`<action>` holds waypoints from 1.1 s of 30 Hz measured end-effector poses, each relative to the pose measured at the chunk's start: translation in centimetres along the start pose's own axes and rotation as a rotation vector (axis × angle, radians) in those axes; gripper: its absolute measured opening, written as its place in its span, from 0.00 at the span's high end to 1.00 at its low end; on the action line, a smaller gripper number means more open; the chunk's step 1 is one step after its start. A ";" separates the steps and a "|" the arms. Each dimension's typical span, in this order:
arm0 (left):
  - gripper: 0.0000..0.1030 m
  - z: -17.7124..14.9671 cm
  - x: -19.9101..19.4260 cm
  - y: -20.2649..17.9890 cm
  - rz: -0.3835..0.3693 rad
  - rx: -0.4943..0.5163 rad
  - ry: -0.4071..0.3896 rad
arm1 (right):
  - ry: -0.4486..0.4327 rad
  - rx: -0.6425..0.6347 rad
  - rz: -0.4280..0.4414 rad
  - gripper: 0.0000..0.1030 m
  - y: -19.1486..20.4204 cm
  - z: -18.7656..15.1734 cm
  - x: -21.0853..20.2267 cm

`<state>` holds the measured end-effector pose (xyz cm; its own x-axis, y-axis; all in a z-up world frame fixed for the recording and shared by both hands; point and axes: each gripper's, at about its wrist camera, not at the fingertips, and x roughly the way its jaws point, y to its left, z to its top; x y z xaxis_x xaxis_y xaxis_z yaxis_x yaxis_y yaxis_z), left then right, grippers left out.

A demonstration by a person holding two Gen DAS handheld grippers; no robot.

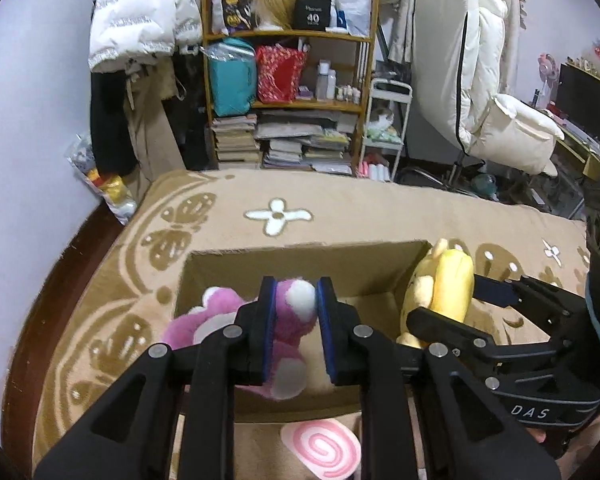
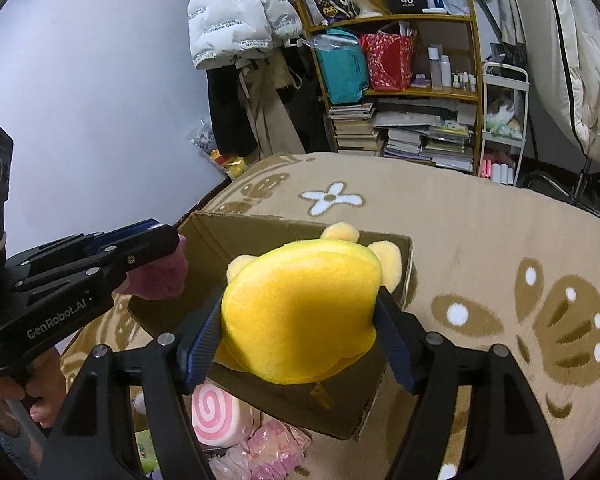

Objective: Organize soft objects
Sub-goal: 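Lift the pink bunny with the left tool while the right tool carries the yellow chick over the box, then open the left gripper dropping the bunny into the box while the right gripper releases the chick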

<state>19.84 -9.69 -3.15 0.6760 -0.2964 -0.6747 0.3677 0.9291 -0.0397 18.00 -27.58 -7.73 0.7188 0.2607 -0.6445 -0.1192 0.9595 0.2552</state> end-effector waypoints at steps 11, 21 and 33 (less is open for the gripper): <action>0.52 -0.6 1.4 0.1 0.005 -0.029 0.074 | 0.020 0.017 -0.003 0.14 -0.5 -0.5 -0.3; 0.19 -0.6 -0.8 1.4 0.070 -0.065 0.058 | 0.031 0.006 -0.014 0.10 0.3 -0.9 -1.5; 0.04 -1.3 -6.0 2.4 0.132 -0.065 0.017 | 0.019 -0.014 -0.009 0.10 2.2 -2.2 -4.5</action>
<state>15.85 -5.41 -0.17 0.7048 -0.1670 -0.6895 0.2333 0.9724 0.0030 13.01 -26.39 -5.86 0.7068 0.2539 -0.6603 -0.1227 0.9632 0.2390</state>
